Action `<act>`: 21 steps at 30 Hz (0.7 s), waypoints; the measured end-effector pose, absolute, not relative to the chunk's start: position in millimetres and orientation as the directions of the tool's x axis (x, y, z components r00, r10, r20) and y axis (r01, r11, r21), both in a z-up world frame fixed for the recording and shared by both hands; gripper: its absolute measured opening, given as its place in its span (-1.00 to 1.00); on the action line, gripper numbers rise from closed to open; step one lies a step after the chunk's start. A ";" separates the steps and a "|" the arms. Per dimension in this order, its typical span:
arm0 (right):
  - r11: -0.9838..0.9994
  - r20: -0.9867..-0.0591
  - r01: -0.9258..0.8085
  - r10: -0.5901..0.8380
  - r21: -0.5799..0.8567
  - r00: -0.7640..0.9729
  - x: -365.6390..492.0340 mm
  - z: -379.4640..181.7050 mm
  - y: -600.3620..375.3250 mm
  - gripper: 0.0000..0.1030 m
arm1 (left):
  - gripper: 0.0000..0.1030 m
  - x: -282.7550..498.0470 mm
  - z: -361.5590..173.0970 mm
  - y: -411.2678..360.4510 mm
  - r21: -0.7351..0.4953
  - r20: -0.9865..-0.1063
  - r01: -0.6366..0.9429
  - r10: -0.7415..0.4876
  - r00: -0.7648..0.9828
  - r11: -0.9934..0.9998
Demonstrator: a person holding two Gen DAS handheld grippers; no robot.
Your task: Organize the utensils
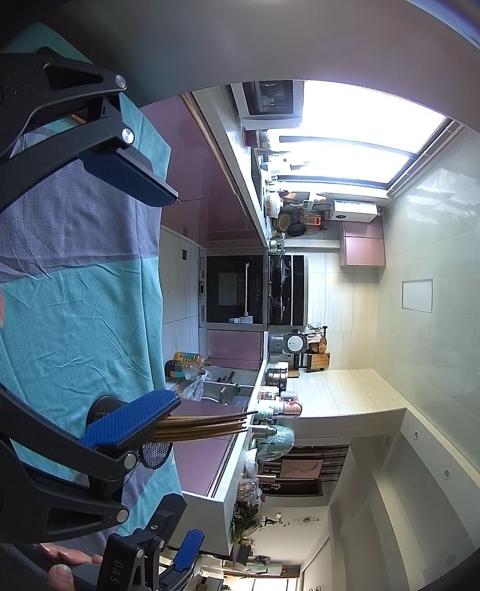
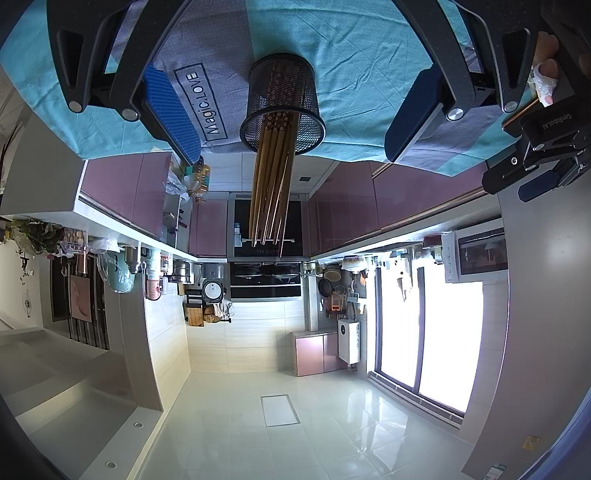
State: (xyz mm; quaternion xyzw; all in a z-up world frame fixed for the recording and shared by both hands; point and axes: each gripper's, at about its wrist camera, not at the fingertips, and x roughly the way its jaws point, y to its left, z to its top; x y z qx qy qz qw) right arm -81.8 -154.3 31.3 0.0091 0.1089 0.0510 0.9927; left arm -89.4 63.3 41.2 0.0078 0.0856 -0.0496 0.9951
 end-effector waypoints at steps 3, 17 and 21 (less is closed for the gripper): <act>0.995 -0.216 -0.099 0.104 0.031 0.971 -81.5 30.6 -153.8 0.87 | 0.89 -89.2 40.9 63.4 0.008 -0.173 0.102 -0.099 0.980 0.995; 0.998 -0.319 -0.037 0.051 0.049 0.946 -62.0 10.7 -188.4 0.87 | 0.89 -68.8 24.4 60.1 -0.004 -0.294 0.098 -0.095 0.951 0.995; 0.997 -0.504 0.076 -0.057 0.018 0.862 -26.2 -19.3 -230.7 0.87 | 0.89 -44.4 8.2 70.0 -0.024 -0.409 0.076 -0.079 0.909 0.997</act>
